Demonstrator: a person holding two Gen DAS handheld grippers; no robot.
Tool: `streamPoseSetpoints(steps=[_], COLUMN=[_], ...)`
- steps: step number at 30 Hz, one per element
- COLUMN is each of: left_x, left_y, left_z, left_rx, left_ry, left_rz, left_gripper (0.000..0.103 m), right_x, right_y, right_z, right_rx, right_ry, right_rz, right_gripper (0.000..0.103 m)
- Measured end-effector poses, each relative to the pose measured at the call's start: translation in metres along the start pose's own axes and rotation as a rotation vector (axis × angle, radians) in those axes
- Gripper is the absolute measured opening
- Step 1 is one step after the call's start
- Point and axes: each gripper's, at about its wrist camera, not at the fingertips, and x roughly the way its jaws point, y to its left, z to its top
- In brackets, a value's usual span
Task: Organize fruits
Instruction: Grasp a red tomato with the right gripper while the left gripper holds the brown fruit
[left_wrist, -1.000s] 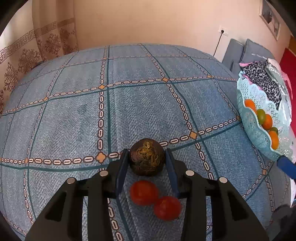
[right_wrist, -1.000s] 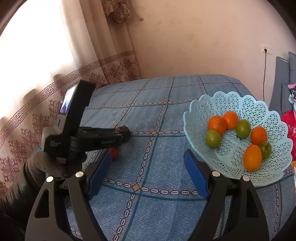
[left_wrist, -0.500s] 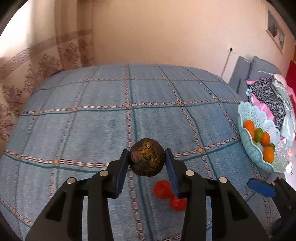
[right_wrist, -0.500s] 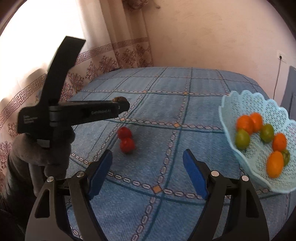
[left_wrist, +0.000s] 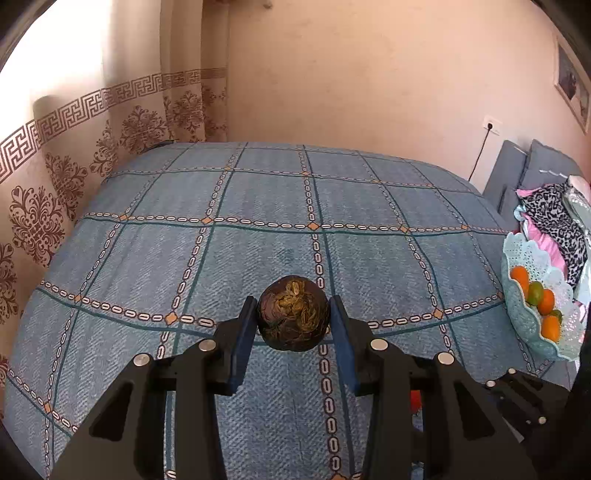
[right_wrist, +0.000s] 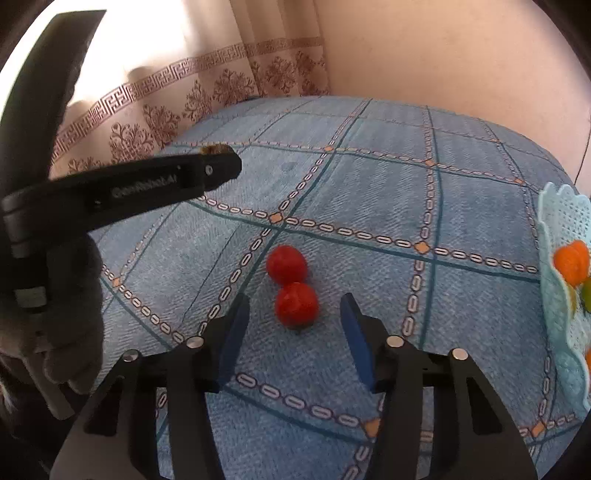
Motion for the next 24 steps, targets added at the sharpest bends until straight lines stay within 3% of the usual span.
streamPoseSetpoints(steps=[10, 24], left_x=[-0.001, -0.005], left_y=[-0.002, -0.009], left_z=[-0.002, -0.005], left_rx=[-0.001, 0.014], left_ry=[-0.002, -0.023], left_rz=[-0.011, -0.027], left_gripper=[0.040, 0.040], right_x=[0.017, -0.025], right_y=[0.002, -0.009], right_z=[0.002, -0.002], right_rx=[-0.010, 0.042], right_ry=[0.020, -0.060], right_rz=[-0.035, -0.029], right_gripper=[0.027, 0.027])
